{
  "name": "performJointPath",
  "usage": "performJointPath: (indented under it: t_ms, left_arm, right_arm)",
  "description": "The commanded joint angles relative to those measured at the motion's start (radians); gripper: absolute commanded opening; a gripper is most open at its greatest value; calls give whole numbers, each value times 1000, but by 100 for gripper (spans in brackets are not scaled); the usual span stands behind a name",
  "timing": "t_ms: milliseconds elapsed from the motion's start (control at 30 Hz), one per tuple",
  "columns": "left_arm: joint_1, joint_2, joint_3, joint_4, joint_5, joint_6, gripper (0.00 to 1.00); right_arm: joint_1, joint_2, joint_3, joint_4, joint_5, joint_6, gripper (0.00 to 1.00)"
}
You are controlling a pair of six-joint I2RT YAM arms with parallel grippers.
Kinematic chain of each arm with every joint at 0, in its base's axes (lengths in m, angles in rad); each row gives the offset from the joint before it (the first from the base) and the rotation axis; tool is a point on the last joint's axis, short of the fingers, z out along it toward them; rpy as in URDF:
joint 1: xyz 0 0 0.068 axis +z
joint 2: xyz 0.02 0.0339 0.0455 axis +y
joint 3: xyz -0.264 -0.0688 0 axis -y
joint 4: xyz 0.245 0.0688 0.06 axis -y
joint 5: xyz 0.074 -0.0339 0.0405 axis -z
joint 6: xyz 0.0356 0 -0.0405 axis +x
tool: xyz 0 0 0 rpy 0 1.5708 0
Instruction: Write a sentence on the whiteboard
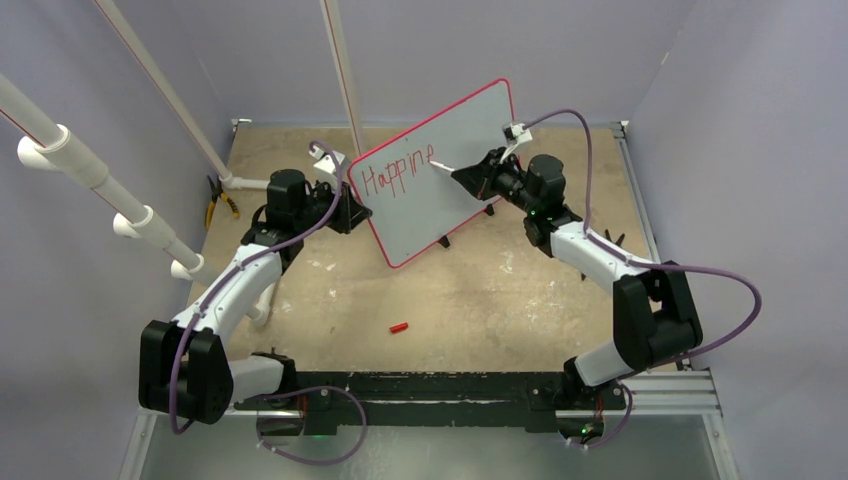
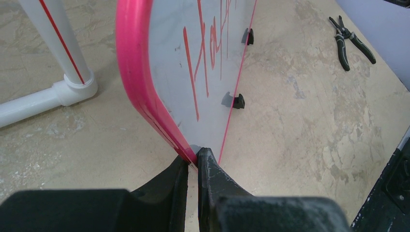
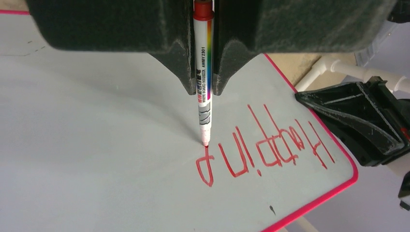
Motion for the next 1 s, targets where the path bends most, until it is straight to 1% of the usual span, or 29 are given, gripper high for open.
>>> performJointPath:
  t_ms: [0, 133, 333, 600, 967]
  left_arm:
    - [-18, 13, 19, 25, 12, 32, 0]
    - [-19, 13, 19, 25, 11, 32, 0]
    - [-19, 11, 19, 25, 9, 34, 0]
    - [-19, 10, 19, 26, 7, 37, 0]
    - [-19, 8, 14, 26, 1, 38, 0]
  right_arm:
    - [-1, -19, -20, 6, 2, -27, 0]
    - [-1, -24, -18, -4, 24, -33, 0]
    - [-3, -32, 10, -70, 94, -31, 0]
    - [-3, -42, 32, -61, 110, -22, 0]
    - [-14, -107, 37, -45, 121, -9, 0]
